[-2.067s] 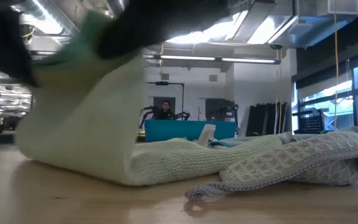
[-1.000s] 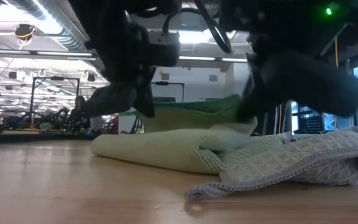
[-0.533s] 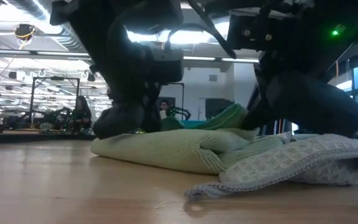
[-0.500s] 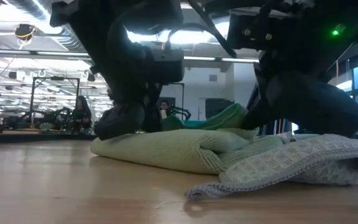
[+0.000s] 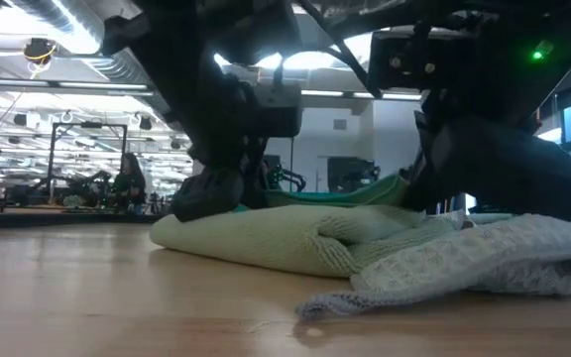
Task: Fold microfiber towels
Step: Fold the green towel
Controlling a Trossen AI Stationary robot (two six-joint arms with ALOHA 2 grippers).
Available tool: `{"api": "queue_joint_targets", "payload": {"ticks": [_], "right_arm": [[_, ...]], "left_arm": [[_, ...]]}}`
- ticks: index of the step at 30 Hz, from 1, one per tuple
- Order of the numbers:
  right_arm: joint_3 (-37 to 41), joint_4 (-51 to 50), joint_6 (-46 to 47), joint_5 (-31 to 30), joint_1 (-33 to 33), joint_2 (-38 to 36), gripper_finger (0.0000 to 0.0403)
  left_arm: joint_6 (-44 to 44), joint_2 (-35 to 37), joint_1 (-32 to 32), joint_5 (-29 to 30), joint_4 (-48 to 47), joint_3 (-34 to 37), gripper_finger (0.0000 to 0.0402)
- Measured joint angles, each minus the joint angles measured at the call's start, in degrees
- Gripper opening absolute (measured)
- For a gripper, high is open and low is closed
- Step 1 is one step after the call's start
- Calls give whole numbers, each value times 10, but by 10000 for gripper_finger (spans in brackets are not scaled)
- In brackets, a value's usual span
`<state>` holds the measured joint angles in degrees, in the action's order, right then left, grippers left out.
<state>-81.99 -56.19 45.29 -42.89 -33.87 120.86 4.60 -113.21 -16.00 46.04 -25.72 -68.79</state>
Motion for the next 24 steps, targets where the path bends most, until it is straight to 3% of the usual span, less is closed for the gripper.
{"api": "queue_joint_targets", "payload": {"ticks": [9, 17, 24], "right_arm": [[-34, -145, 151, -21, 0, -9, 86], [-37, -87, 129, 48, -3, -10, 155], [-61, -69, 127, 50, -25, -10, 172]], "left_arm": [[53, 0, 20, 0, 35, 0, 64], [59, 0, 21, -22, 37, 0, 61], [65, 0, 17, -21, 18, 0, 66]]}}
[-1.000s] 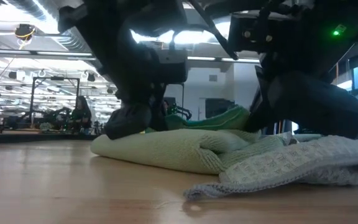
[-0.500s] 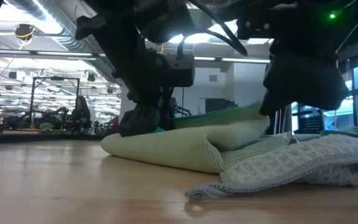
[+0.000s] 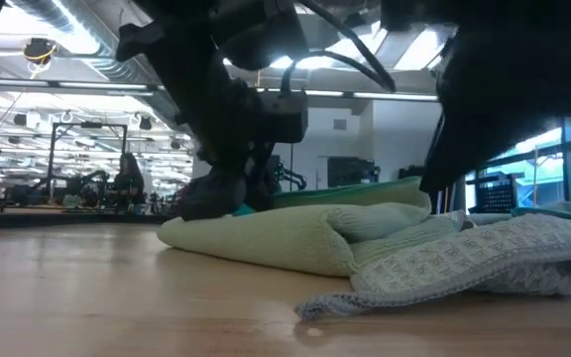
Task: Fold microfiber towels
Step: Fold the green towel, then put the folded green towel into the blue bin
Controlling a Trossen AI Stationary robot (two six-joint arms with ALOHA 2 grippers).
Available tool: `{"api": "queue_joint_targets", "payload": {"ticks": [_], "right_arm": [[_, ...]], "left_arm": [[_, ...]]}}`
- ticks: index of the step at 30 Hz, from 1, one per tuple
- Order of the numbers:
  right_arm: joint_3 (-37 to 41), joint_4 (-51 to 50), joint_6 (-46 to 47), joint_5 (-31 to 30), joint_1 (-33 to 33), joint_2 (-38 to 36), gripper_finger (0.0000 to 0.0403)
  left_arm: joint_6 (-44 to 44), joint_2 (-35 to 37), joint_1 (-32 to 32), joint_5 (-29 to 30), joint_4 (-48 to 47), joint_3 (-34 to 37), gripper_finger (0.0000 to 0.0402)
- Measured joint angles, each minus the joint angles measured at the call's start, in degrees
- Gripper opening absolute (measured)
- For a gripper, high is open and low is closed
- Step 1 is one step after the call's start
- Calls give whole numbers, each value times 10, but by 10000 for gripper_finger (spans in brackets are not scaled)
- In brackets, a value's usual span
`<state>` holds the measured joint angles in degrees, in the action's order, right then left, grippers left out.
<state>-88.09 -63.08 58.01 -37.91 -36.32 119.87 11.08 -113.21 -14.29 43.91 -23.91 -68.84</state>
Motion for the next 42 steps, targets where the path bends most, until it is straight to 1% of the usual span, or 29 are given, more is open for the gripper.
{"api": "queue_joint_targets", "payload": {"ticks": [3, 5, 9, 12, 15, 20, 23, 25, 28, 33, 37, 39, 42], "right_arm": [[-6, 75, -3, -6, -13, -1, 172], [-6, 135, -13, 1, -20, -1, 172], [-4, 241, -15, -1, -36, -1, 172], [18, 344, -15, 7, -42, -1, 172], [55, 421, -12, 16, -42, -1, 172], [106, 489, 20, 7, -33, -1, 172], [129, 515, 30, 17, -26, -1, 172], [141, 538, 33, 21, -23, -1, 172], [147, 544, 30, 18, -20, -1, 172], [152, 552, 27, 11, -6, -1, 172], [175, 607, 14, 9, 4, -1, 172], [191, 644, 14, 19, 7, -1, 172], [217, 680, 17, 25, 10, -1, 172]], "left_arm": [[0, 4, -6, 4, -18, 0, 62], [-2, 10, -12, 3, -17, 0, 61], [-2, 35, -26, -6, -25, 0, 63], [-2, 60, -38, -29, -34, 0, 65], [-16, 90, -53, -32, -71, 0, 62], [-83, 146, -77, -32, -185, 0, 60], [-132, 178, -94, -32, -237, 0, 60], [-155, 197, -106, -29, -249, 0, 60], [-178, 222, -124, -23, -263, 0, 60], [-186, 242, -145, -6, -268, 0, 60], [-201, 245, -157, 14, -290, 0, 60], [-215, 245, -162, 24, -307, 0, 60], [-231, 245, -163, 25, -318, 0, 60]]}}
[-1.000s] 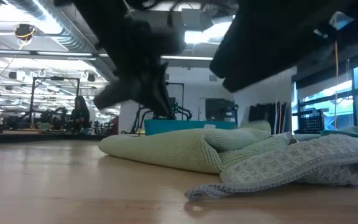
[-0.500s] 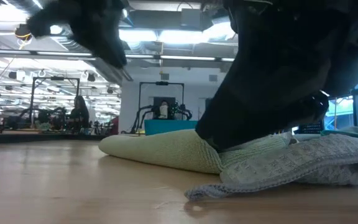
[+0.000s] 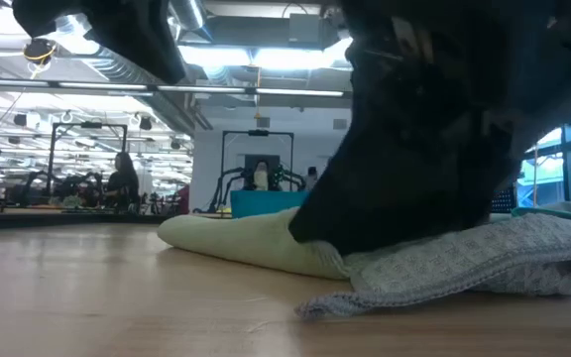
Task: Fold microfiber towels
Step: Put the folded green towel into the blue bin
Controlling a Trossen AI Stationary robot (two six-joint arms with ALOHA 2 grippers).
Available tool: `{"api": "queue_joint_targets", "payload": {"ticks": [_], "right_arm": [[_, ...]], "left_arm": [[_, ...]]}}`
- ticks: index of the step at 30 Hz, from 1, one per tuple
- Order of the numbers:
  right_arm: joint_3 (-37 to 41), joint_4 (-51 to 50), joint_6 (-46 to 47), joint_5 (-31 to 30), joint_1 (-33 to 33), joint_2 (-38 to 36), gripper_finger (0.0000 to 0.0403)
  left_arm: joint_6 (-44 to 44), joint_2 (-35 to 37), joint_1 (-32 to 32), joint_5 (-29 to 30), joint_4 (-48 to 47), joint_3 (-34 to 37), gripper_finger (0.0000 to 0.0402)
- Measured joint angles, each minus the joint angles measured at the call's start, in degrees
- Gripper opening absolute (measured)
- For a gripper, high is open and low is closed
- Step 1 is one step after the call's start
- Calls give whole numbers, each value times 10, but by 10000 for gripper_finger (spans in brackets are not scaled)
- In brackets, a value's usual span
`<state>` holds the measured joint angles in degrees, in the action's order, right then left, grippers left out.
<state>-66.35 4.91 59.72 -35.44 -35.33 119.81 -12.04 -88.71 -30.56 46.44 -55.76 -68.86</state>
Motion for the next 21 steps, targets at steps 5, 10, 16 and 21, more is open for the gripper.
{"api": "queue_joint_targets", "payload": {"ticks": [5, 10, 16, 21], "right_arm": [[15, 80, -59, 0, 0, 0, 172], [15, 103, -142, 0, 0, 0, 145], [15, 84, -180, -5, 1, 0, 18], [15, 82, -106, 7, 11, 0, 46]], "left_arm": [[-5, 0, 0, 6, -4, 0, 59], [-5, 0, 1, 11, -4, 0, 59], [-6, 0, 0, 11, -4, 0, 59], [-11, 0, 0, 11, -3, 0, 59]]}}
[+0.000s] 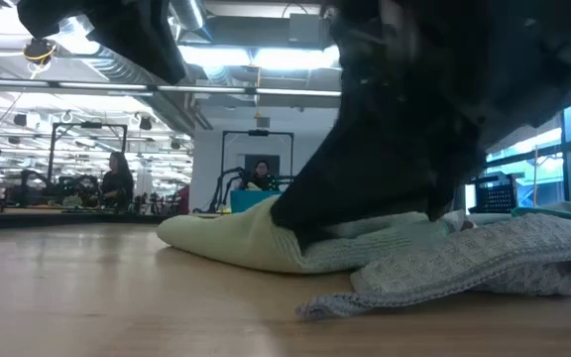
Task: Fold microfiber towels
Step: Put the folded green towel into the blue bin
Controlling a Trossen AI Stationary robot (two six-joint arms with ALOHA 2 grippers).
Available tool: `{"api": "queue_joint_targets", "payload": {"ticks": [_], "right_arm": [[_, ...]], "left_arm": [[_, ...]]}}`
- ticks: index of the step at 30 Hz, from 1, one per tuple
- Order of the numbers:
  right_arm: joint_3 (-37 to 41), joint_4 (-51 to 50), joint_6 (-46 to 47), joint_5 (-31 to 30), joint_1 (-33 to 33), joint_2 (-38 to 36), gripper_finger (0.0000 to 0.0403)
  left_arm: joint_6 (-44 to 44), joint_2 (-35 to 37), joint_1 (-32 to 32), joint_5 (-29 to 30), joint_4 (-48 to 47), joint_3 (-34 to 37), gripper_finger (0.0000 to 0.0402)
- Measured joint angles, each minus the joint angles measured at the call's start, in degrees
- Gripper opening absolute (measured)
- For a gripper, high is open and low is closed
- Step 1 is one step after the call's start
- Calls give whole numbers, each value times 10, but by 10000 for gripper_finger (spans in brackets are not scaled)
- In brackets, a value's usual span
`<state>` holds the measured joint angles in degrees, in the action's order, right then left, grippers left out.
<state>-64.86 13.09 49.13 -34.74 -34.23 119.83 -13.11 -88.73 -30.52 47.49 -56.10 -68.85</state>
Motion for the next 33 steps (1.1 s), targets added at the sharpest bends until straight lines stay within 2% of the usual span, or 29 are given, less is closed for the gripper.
{"api": "queue_joint_targets", "payload": {"ticks": [9, 15, 18, 20, 23, 25, 29, 33], "right_arm": [[0, 10, 77, 15, 3, 0, 165], [0, 37, 83, 11, 5, 0, 207], [-1, 38, 121, 2, 15, 11, 208], [0, 43, 143, 16, 23, 26, 205], [-4, 72, 137, 26, 26, 41, 198], [-3, 77, 134, 10, 25, 44, 192], [-3, 89, 96, -35, 14, 49, 174], [-18, 86, 19, -21, 13, 50, 132]], "left_arm": [[0, 0, 0, 0, 0, 0, 59], [0, 0, 0, 0, 0, 0, 59], [-1, 0, 0, 0, 0, 0, 59], [-2, 0, 0, 0, 0, 0, 60], [-3, 0, 0, -1, 1, 0, 60], [-3, 0, 0, -1, 1, 0, 60], [-3, 0, 0, -1, 1, 0, 60], [-3, 0, 0, -1, 1, 0, 60]]}}
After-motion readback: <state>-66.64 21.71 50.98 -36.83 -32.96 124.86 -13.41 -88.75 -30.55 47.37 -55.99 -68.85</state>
